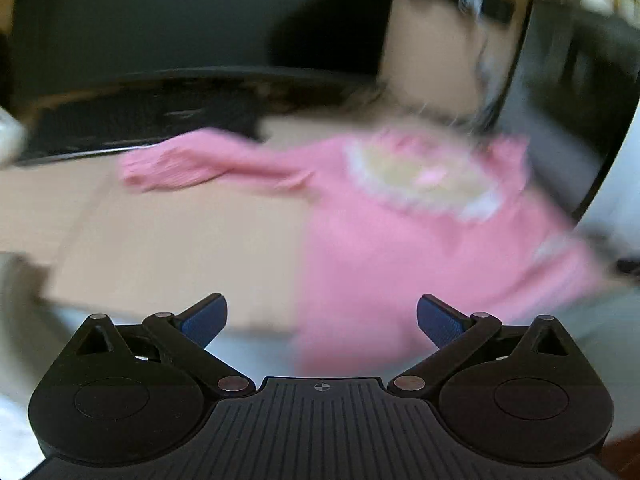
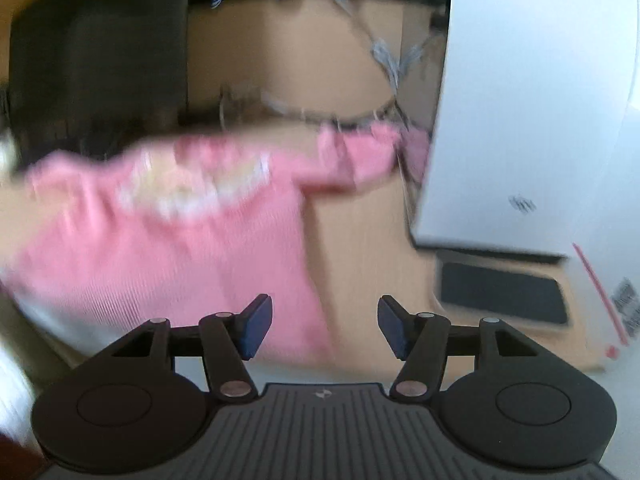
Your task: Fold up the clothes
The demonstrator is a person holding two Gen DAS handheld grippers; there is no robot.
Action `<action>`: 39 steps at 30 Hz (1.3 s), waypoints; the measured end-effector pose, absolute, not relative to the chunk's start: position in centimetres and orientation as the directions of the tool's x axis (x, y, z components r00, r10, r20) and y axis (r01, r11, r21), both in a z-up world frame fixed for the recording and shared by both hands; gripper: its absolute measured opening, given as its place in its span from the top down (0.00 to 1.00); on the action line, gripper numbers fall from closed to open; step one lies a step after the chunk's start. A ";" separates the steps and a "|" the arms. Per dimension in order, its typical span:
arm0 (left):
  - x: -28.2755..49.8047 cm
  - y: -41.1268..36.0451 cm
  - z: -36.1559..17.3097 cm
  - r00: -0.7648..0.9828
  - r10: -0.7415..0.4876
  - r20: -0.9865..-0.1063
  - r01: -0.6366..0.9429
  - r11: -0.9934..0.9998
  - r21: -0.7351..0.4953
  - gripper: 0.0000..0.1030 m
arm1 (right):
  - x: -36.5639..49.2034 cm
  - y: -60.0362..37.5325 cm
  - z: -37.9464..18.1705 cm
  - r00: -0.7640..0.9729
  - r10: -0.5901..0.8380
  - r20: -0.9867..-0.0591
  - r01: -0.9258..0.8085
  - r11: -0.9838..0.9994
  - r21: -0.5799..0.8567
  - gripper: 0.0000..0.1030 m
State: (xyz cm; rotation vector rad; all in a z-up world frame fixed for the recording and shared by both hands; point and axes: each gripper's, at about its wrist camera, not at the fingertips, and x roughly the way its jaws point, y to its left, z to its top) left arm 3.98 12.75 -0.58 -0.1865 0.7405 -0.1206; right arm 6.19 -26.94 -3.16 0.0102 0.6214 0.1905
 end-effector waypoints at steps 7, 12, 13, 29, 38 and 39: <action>11.7 8.7 -2.3 0.681 -0.393 -0.618 0.154 0.902 -0.404 0.00 | 12.7 -22.1 -5.5 0.715 0.334 -0.614 -0.256 0.943 0.215 0.45; 14.8 8.5 -5.2 0.632 -0.363 -0.685 0.073 0.907 -0.414 0.00 | 11.4 -23.1 -8.5 0.653 0.252 -0.715 -0.198 0.967 0.160 0.47; 14.9 8.9 -5.6 0.631 -0.357 -0.689 0.054 0.906 -0.419 0.00 | 10.5 -23.5 -8.6 0.658 0.242 -0.713 -0.195 0.969 0.149 0.47; 20.1 19.4 -3.9 0.716 -0.301 -0.630 -0.015 0.895 -0.445 0.00 | 16.1 -12.9 -3.8 0.719 0.213 -0.662 -0.211 0.974 0.084 0.61; 22.5 18.1 -2.7 0.714 -0.398 -0.576 0.230 0.910 -0.344 0.00 | 25.3 -5.0 -1.9 0.686 0.280 -0.671 -0.375 0.927 0.004 0.58; 23.1 18.4 -3.2 0.706 -0.390 -0.591 0.209 0.912 -0.353 0.00 | 26.6 -4.3 -2.3 0.680 0.285 -0.675 -0.391 0.921 -0.006 0.56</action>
